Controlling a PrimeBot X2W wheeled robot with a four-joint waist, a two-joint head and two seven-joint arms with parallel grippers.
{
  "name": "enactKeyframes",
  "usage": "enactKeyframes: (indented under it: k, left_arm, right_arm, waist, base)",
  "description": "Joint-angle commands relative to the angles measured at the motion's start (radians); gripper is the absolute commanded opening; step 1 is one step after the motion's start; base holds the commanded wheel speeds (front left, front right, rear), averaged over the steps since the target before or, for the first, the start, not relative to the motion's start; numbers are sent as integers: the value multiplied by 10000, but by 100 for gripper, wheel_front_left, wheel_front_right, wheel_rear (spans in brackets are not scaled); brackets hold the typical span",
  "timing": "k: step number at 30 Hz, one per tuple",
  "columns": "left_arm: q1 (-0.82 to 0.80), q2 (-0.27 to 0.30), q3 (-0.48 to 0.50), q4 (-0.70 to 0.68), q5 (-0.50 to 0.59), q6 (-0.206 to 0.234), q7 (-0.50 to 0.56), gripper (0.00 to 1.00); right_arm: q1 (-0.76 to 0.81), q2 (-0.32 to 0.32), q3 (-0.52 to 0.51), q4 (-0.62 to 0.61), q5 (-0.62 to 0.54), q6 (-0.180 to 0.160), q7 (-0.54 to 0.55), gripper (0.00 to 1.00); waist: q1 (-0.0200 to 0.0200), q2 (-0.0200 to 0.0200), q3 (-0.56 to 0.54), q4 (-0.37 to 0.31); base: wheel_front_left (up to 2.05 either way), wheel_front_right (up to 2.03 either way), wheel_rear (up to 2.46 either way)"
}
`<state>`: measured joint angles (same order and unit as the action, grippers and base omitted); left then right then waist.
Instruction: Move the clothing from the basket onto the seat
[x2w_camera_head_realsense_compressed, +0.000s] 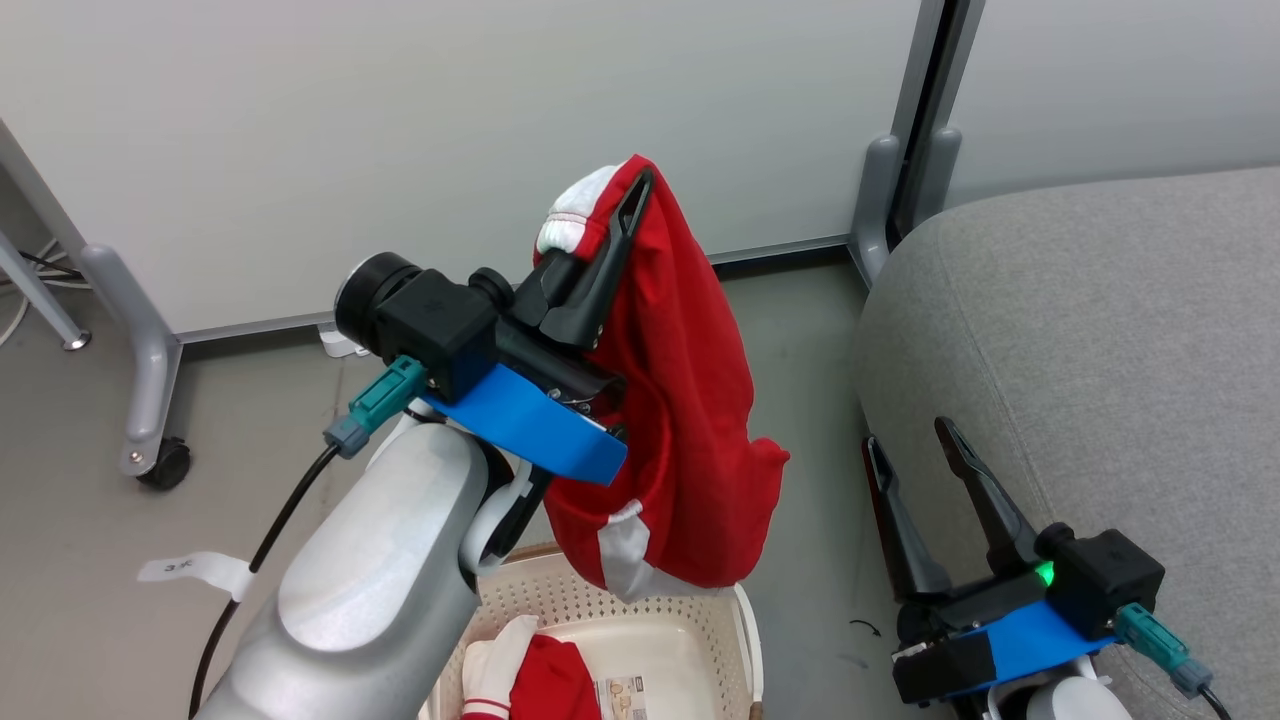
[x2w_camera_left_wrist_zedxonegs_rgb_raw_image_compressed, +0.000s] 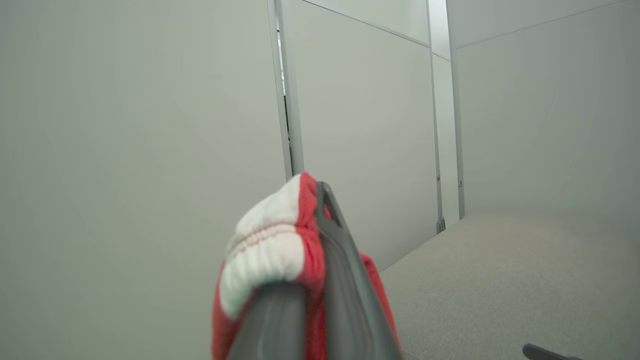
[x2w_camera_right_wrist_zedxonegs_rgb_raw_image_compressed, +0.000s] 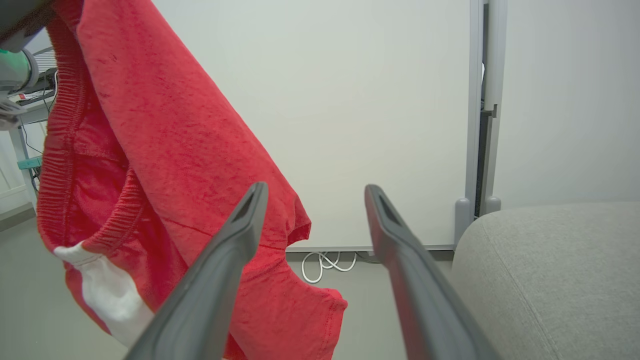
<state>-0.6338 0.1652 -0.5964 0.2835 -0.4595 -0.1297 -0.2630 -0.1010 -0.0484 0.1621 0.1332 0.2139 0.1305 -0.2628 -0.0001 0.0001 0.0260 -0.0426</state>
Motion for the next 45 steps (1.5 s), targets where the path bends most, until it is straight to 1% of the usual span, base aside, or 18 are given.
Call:
enactKeyframes:
  k: [1,8,13,19,25,31,33,39,45]
  left_arm:
    - [-92,2,-45,-3,-55,-9,-27,0]
    - [-24,-19,-187,24,-105,-9,-27,0]
    - [-64,-39,-248,42,-127,-9,-27,0]
    - [-223,-54,-294,58,-120,-9,-27,0]
    - [-379,-156,-414,48,-72,-9,-27,0]
    - [-554,-282,-600,59,-72,-9,-27,0]
    - [-567,-310,-646,48,-56,-9,-27,0]
    - [-723,-496,-928,-30,-68,-9,-27,0]
    - [-765,-641,-1255,-120,-145,-9,-27,0]
  right_arm:
    - [144,-36,23,-33,22,5,-31,100]
    - [56,-36,131,-103,-10,5,-31,100]
    - [-224,-36,429,-205,-66,5,-31,100]
    - [-866,-36,1227,-196,-214,5,-31,100]
    - [-1987,-38,2223,54,-307,5,-31,100]
    - [-3043,-36,2788,959,-433,5,-20,100]
    - [-3194,-39,2807,1159,-476,5,-20,100]
    - [-3979,-38,2720,2275,-643,5,-20,100]
    - [-4415,-35,2670,3133,-282,5,-20,100]
  waist:
    - [1,-1,-38,-3]
    - [1,-1,-77,39]
    - [1,-1,-59,87]
    - [1,-1,40,115]
    - [1,-1,203,180]
    - [1,-1,362,304]
    - [1,-1,380,334]
    - [1,-1,501,537]
    - [1,-1,521,682]
  base:
    - [0,0,0]
    - [0,0,0]
    - [0,0,0]
    - [0,0,0]
    - [0,0,0]
    - [0,0,0]
    - [0,0,0]
    - [0,0,0]
    - [0,0,0]
